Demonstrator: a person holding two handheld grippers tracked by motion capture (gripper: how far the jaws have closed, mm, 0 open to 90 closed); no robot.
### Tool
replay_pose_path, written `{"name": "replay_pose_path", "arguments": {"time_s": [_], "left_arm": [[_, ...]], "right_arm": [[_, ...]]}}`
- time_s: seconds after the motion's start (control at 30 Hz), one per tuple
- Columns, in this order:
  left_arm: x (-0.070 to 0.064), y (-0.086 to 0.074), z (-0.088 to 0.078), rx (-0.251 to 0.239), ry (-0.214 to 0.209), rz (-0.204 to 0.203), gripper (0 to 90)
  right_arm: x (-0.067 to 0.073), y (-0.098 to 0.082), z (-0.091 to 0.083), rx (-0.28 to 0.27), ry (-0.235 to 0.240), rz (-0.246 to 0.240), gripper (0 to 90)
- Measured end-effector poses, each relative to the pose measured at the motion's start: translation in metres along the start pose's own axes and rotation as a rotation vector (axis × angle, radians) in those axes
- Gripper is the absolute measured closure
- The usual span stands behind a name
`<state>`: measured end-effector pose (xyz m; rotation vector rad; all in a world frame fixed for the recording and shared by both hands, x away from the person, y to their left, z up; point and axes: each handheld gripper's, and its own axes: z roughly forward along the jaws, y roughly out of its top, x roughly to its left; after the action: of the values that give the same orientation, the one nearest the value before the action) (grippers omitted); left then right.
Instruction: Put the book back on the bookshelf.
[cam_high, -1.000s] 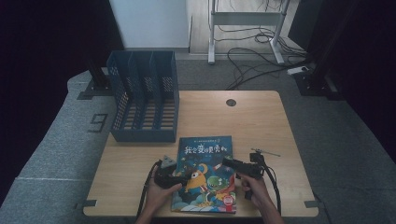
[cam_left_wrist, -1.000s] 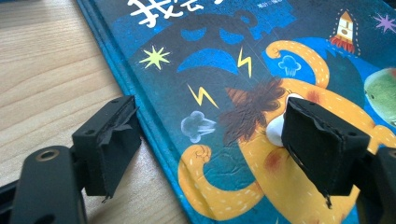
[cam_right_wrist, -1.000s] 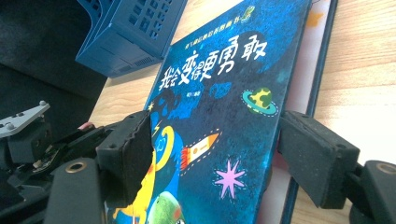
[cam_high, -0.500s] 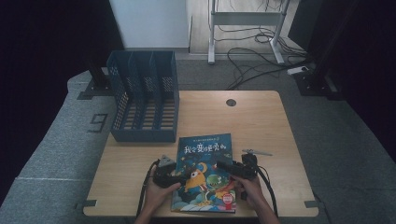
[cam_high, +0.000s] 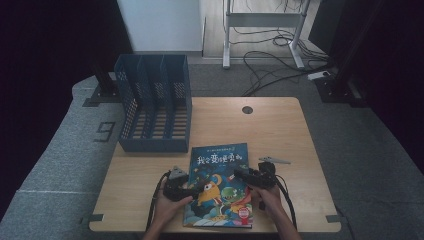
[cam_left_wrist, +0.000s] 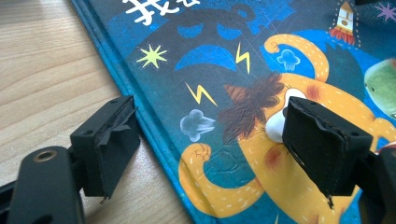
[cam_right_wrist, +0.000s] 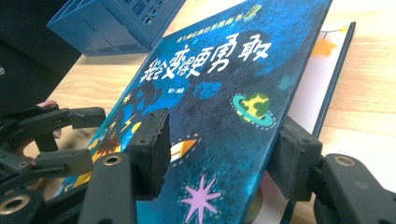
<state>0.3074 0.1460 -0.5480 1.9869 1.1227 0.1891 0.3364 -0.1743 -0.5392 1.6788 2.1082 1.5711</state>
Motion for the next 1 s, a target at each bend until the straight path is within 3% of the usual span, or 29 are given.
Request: {"name": "replay_pose_path", "arguments": {"time_s": [0.2, 0.53, 1.0], "left_arm": [[0.000, 0.000, 0.000, 0.003, 0.000, 0.010, 18.6], [0.003, 0.000, -0.001, -0.003, -0.022, -0.008, 18.3], [0.003, 0.000, -0.003, 0.008, -0.033, -0.003, 18.1]], "right_arm": [[-0.004, 0.006, 0.008, 0.007, -0.019, -0.001, 44.1], [-0.005, 0.021, 0.016, -0.014, -0.046, -0.035, 48.9], [-0.011, 0.022, 0.005, -0.031, 0.009, -0.032, 58.2]]}}
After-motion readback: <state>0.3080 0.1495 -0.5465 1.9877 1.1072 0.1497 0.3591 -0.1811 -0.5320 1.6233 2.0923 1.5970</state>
